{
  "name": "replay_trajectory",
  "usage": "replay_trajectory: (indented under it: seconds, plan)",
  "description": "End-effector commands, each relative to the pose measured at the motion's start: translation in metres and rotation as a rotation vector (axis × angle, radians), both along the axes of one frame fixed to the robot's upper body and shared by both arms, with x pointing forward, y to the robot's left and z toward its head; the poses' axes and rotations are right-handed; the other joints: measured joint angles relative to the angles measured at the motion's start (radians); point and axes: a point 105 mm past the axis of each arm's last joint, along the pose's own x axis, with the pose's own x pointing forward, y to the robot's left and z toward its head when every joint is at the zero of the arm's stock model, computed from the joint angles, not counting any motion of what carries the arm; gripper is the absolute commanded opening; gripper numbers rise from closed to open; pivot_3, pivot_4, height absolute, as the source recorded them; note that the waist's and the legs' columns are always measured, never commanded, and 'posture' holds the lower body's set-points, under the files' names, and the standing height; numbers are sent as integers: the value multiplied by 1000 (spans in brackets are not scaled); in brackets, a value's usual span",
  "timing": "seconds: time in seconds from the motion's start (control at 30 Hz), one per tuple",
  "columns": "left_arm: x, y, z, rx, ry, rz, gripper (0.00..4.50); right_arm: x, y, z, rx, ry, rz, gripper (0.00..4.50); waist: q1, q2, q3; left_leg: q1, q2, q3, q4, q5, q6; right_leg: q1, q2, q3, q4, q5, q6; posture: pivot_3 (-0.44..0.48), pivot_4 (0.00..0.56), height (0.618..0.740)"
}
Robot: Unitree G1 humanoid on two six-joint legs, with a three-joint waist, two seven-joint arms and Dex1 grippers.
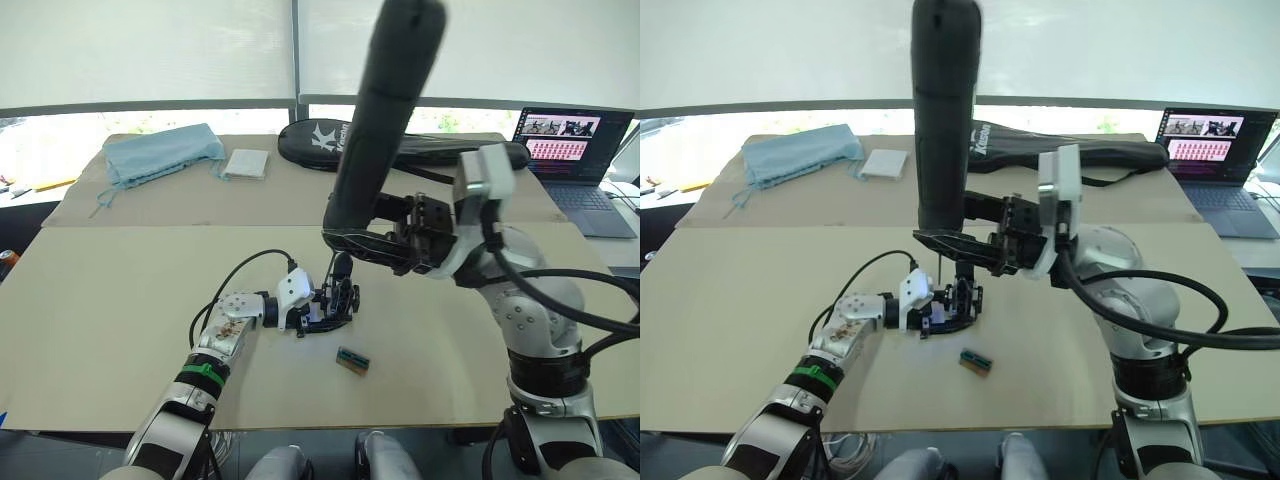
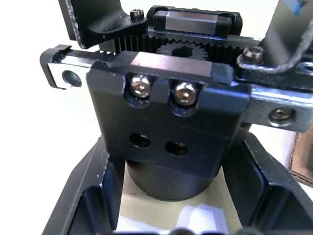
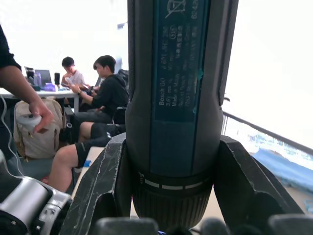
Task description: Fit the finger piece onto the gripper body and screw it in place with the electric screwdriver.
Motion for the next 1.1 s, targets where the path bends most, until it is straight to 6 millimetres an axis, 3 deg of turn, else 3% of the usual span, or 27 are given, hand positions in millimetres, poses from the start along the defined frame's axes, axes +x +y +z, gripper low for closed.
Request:
replay_trajectory:
  seconds: [0.03,0.3,0.53,0.7,0.8,0.97,1.1]
  plan:
    - [0,17,-18,49,96,65,4474,-25,-7,21,55,-82,55,1906,0,0,0,0,0,0,0,0,0,0,0,0,0,0,0,0,150,740]
    - [-9,45,-7,24,84,91,4474,-35,-26,31,59,-83,-30,1906,-18,0,0,1,1,0,-5,0,-1,-2,0,2,-1,0,-1,0,150,740]
    - [-24,118,9,46,43,160,4474,-29,-69,18,-2,-62,-271,1906,-20,1,1,1,2,0,-9,1,-1,-2,0,1,-4,0,-1,0,150,740]
    - [-35,173,27,38,9,218,4474,-35,-105,-3,-83,-52,-456,1906,-2,2,4,0,2,0,-12,0,-1,-2,0,-1,-8,0,-1,0,150,740]
    - [-40,192,31,68,-4,227,4474,-39,-121,-17,-130,-35,-529,1906,8,1,6,0,1,0,-11,0,-1,-1,0,-2,-9,0,-1,0,150,740]
    - [-47,198,36,67,-25,196,4474,-42,-134,-34,-156,-7,-586,1906,11,2,7,0,1,0,-11,0,0,-1,0,-2,-9,0,-1,0,150,740]
    - [-58,180,40,32,-21,111,4474,-48,-130,-44,-145,10,-577,1906,9,2,9,0,2,0,-12,0,0,0,0,-1,-9,0,-1,0,150,740]
